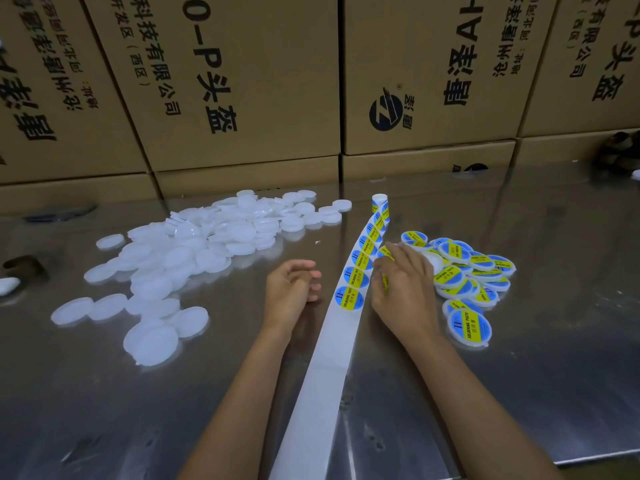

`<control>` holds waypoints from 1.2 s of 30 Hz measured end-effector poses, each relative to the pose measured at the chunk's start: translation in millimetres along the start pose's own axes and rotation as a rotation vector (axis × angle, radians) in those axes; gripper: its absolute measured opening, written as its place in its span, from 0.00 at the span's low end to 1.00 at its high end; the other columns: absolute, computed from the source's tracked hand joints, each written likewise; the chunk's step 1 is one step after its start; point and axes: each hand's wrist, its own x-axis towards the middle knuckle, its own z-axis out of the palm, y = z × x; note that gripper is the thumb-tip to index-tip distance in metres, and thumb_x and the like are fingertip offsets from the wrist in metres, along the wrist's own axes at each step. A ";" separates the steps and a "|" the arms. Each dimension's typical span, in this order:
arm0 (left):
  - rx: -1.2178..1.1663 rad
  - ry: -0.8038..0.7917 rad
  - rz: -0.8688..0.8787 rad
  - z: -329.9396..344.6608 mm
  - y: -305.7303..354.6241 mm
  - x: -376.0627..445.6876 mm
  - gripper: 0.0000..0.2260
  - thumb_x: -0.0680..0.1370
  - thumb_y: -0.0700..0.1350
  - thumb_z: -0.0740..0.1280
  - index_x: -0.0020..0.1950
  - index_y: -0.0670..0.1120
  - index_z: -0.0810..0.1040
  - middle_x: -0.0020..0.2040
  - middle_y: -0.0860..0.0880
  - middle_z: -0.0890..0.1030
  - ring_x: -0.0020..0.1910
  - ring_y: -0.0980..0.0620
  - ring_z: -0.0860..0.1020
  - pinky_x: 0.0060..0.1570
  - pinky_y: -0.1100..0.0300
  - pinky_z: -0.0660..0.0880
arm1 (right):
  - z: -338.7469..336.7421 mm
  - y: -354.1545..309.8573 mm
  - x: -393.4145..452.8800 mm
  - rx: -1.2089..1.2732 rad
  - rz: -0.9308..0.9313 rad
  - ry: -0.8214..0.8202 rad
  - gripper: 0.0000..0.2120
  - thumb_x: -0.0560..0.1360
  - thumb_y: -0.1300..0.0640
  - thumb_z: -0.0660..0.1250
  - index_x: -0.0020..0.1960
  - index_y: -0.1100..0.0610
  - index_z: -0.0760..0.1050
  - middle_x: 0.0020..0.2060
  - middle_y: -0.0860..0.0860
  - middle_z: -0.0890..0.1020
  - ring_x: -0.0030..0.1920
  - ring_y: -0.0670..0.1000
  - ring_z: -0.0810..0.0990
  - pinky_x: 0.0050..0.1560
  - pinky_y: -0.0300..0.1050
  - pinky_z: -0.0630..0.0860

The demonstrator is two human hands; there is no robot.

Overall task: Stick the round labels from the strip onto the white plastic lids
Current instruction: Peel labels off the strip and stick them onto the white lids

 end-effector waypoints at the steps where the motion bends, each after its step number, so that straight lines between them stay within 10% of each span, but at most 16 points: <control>1: 0.093 0.018 0.038 -1.7 0.6 0.5 0.13 0.78 0.32 0.61 0.48 0.47 0.80 0.43 0.46 0.85 0.37 0.52 0.80 0.37 0.61 0.78 | 2.5 -4.8 -1.5 0.014 -0.037 -0.024 0.06 0.72 0.63 0.67 0.48 0.59 0.81 0.61 0.56 0.80 0.67 0.59 0.73 0.68 0.56 0.65; 8: 0.952 0.029 0.180 -67.1 24.1 1.4 0.15 0.76 0.34 0.62 0.58 0.47 0.80 0.56 0.47 0.82 0.58 0.45 0.78 0.58 0.56 0.73 | 8.4 -7.9 -5.6 0.036 -0.119 -0.105 0.03 0.73 0.62 0.67 0.43 0.59 0.80 0.51 0.53 0.82 0.60 0.57 0.76 0.60 0.47 0.62; 11: 1.368 -0.071 -0.026 -119.6 33.7 -1.2 0.22 0.76 0.40 0.64 0.71 0.49 0.72 0.68 0.46 0.75 0.67 0.42 0.72 0.64 0.49 0.71 | 9.2 -8.2 -5.9 0.042 -0.105 -0.118 0.04 0.73 0.62 0.67 0.43 0.59 0.80 0.51 0.53 0.82 0.60 0.57 0.75 0.60 0.48 0.63; 14: 1.344 -0.260 -0.242 -157.7 40.0 -1.1 0.26 0.78 0.40 0.65 0.76 0.54 0.68 0.76 0.49 0.68 0.72 0.45 0.69 0.68 0.54 0.69 | 11.0 -7.9 -7.2 0.043 -0.099 -0.117 0.03 0.73 0.62 0.68 0.43 0.59 0.81 0.51 0.54 0.82 0.60 0.58 0.75 0.59 0.49 0.62; 18: 1.419 -0.287 -0.105 -173.8 37.9 8.9 0.21 0.79 0.42 0.67 0.72 0.54 0.73 0.74 0.51 0.72 0.71 0.47 0.70 0.69 0.53 0.67 | 11.2 -6.9 -8.2 0.027 -0.098 -0.131 0.04 0.73 0.61 0.67 0.43 0.59 0.81 0.51 0.54 0.82 0.61 0.57 0.75 0.59 0.49 0.62; 26: 0.636 -0.250 0.201 -107.5 27.6 2.6 0.13 0.82 0.47 0.64 0.59 0.65 0.78 0.54 0.67 0.79 0.56 0.61 0.78 0.53 0.65 0.74 | 11.0 -7.5 -10.7 -0.014 -0.078 -0.189 0.11 0.74 0.55 0.66 0.53 0.57 0.80 0.48 0.52 0.83 0.63 0.54 0.74 0.70 0.51 0.56; 31: -0.234 -0.326 -0.149 -43.1 29.5 4.5 0.13 0.82 0.38 0.55 0.59 0.44 0.78 0.53 0.36 0.76 0.51 0.40 0.80 0.53 0.48 0.82 | 10.9 -6.8 -14.9 0.000 -0.087 -0.201 0.12 0.75 0.51 0.65 0.55 0.54 0.80 0.52 0.48 0.82 0.65 0.51 0.71 0.73 0.51 0.50; 36: -0.287 -0.283 -0.117 -5.9 17.7 4.8 0.13 0.82 0.35 0.55 0.59 0.45 0.76 0.57 0.32 0.78 0.51 0.40 0.82 0.48 0.54 0.82 | 9.7 -6.5 -20.3 0.055 -0.062 -0.241 0.14 0.75 0.47 0.65 0.58 0.51 0.80 0.55 0.43 0.81 0.65 0.47 0.70 0.74 0.51 0.48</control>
